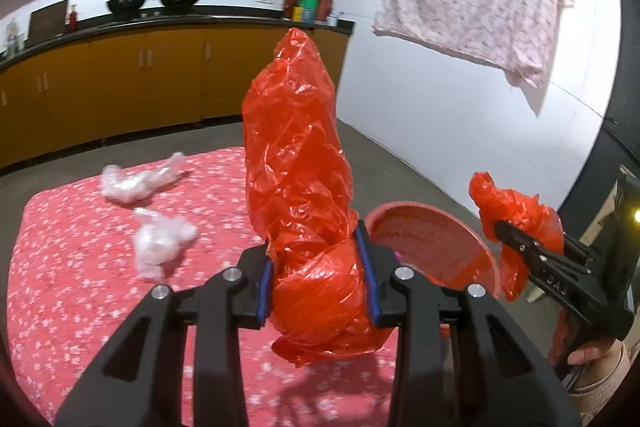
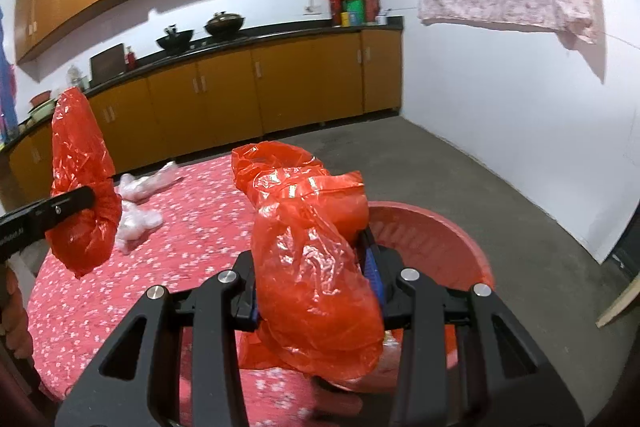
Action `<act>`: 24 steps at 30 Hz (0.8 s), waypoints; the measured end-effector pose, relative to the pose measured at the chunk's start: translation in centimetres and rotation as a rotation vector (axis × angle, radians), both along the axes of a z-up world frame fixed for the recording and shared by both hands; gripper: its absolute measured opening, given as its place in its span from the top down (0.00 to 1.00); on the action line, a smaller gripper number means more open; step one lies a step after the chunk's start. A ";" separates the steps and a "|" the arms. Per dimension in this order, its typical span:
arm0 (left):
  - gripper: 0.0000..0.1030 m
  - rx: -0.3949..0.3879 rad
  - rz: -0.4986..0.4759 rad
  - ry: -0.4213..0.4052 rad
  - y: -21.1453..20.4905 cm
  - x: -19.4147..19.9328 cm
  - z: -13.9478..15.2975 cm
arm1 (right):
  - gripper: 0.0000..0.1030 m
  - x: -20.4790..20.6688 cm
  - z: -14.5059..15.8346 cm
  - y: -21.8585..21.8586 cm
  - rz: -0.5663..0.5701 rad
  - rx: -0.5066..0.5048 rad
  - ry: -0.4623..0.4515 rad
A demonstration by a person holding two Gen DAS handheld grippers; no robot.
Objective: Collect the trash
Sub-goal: 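Carry both orange bags over the basket and open both tools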
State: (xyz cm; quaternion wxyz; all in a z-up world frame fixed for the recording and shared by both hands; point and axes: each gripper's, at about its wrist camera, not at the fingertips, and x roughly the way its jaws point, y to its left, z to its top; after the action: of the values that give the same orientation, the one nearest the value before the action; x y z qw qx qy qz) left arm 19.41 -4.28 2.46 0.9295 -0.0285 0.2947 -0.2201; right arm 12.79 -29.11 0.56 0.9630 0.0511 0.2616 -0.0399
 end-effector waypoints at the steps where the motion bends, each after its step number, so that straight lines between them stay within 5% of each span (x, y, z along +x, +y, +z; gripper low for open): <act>1: 0.66 0.002 -0.010 0.001 -0.4 0.0 -0.1 | 0.62 -0.1 0.0 -0.3 -0.011 -0.001 -0.002; 24: 0.66 0.005 -0.188 0.071 -10.4 1.6 -4.0 | 0.62 -1.1 -1.9 -3.8 -0.142 0.006 0.008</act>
State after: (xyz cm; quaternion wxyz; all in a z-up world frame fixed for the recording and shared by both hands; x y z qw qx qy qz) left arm 20.98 -14.69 -1.51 0.8938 -0.0061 0.3294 -0.3042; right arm 11.72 -32.92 -1.38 0.9565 0.0724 0.2615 -0.1073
